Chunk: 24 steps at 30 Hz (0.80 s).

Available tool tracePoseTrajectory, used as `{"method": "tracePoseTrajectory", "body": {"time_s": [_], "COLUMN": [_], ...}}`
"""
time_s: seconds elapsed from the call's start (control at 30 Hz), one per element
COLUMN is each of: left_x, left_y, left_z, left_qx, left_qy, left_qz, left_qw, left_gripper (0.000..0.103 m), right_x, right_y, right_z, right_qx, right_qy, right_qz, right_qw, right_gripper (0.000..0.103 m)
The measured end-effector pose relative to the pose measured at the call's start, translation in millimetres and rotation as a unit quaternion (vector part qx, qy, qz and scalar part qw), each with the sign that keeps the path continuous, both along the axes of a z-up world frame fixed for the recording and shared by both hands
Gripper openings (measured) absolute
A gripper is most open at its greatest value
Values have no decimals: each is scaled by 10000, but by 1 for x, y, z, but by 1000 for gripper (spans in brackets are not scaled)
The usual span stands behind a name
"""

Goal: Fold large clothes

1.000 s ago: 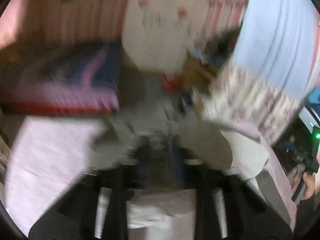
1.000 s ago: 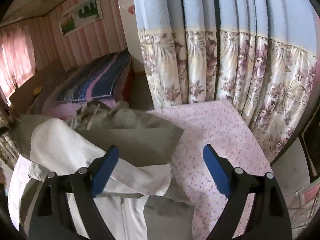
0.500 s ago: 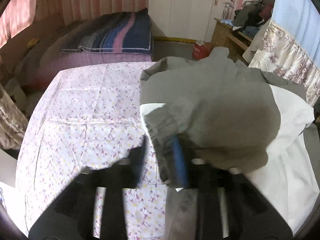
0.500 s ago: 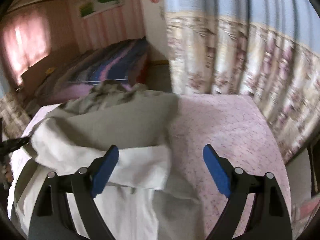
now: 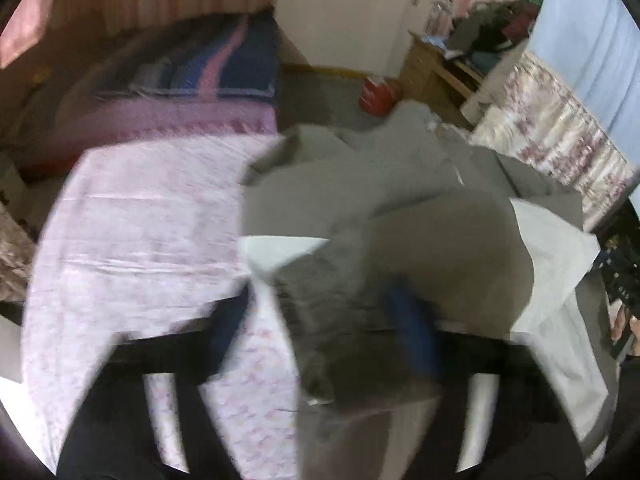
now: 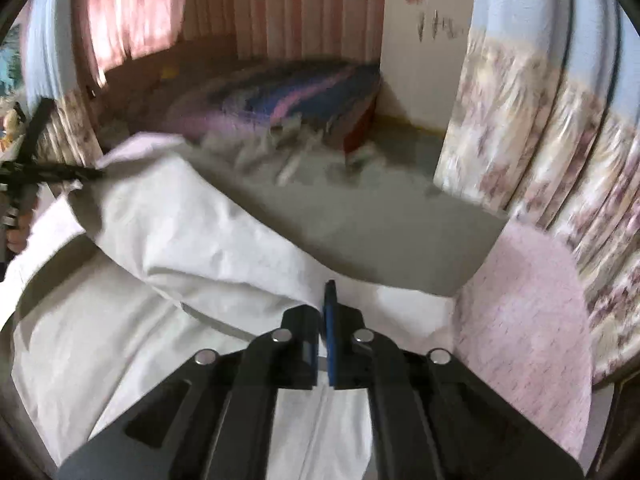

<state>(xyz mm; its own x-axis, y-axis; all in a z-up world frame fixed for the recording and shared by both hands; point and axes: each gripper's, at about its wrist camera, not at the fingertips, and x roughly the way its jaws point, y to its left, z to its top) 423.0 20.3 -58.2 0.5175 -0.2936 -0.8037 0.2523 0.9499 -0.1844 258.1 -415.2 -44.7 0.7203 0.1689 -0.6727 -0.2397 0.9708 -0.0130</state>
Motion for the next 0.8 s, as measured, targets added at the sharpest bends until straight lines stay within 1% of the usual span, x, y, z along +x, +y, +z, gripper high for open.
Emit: {"method": "tracePoseTrajectory", "body": {"time_s": [0.03, 0.07, 0.1, 0.17, 0.2, 0.23, 0.27, 0.3, 0.33, 0.4, 0.43, 0.47, 0.5, 0.53, 0.57, 0.6, 0.63, 0.67, 0.7, 0.77, 0.8], "left_x": [2, 0, -5, -29, -36, -53, -61, -72, -83, -104, -110, -118, -125, -132, -133, -134, -133, -131, -128, -117, -109], "left_y": [-3, -6, -8, -7, -7, -6, -5, -5, -6, -8, -8, -8, -7, -6, -5, -3, 2, 5, 8, 11, 12], "left_z": [-2, 0, 4, 17, 20, 21, 18, 10, -3, -30, -38, -44, -47, -45, -42, -37, -30, -24, -19, -12, -11], "left_qx": [-90, -123, -163, -484, -547, -585, -573, -478, -255, 235, 399, 609, 866, 1114, 1197, 1209, 1075, 959, 838, 627, 515], "left_qy": [39, -55, -244, -771, -887, -1037, -1044, -937, -755, -451, -357, -320, -373, -524, -602, -658, -702, -731, -734, -712, -666], "left_qz": [-33, -22, -29, -276, -382, -626, -764, -954, -1118, -1330, -1367, -1366, -1310, -1195, -1125, -1059, -982, -931, -894, -761, -650], "left_qw": [9999, 9999, 9996, 9955, 9938, 9909, 9899, 9899, 9905, 9898, 9892, 9882, 9869, 9852, 9846, 9848, 9868, 9883, 9897, 9926, 9943], "left_gripper": [27, 26, 22, 17, 16, 16, 15, 15, 15, 17, 19, 24, 35, 43, 62, 79, 84, 87, 88, 91, 92], "right_x": [-9, -18, -29, -45, -53, -58, -64, -67, -69, -72, -71, -69, -67, -64, -61, -58, -55, -50, -45, -37, -32], "right_y": [-1, -3, -5, -7, -9, -12, -15, -20, -24, -27, -28, -29, -32, -35, -41, -44, -47, -50, -54, -62, -68], "right_z": [6, 9, 9, -2, -12, -21, -28, -37, -43, -48, -47, -46, -38, -31, -20, -12, -4, 4, 12, 22, 27], "right_qx": [37, 89, 72, -166, -279, -326, -327, -216, -130, -72, -37, 2, 125, 265, 513, 646, 713, 708, 822, 1209, 1337], "right_qy": [-144, -221, -167, 70, 258, 406, 534, 729, 878, 955, 1022, 1100, 1111, 1066, 941, 830, 703, 557, 402, 304, 231], "right_qz": [115, 272, 411, 545, 565, 566, 562, 547, 529, 501, 515, 537, 549, 553, 529, 479, 384, 209, 107, 94, -14], "right_qw": [9998, 9993, 9990, 9983, 9977, 9970, 9965, 9956, 9946, 9941, 9934, 9925, 9922, 9924, 9928, 9933, 9942, 9957, 9957, 9922, 9907], "right_gripper": [2, 2, 2, 3, 3, 4, 8, 9, 12, 13, 15, 16, 17, 23, 38, 48, 69, 78, 78, 77, 77]}}
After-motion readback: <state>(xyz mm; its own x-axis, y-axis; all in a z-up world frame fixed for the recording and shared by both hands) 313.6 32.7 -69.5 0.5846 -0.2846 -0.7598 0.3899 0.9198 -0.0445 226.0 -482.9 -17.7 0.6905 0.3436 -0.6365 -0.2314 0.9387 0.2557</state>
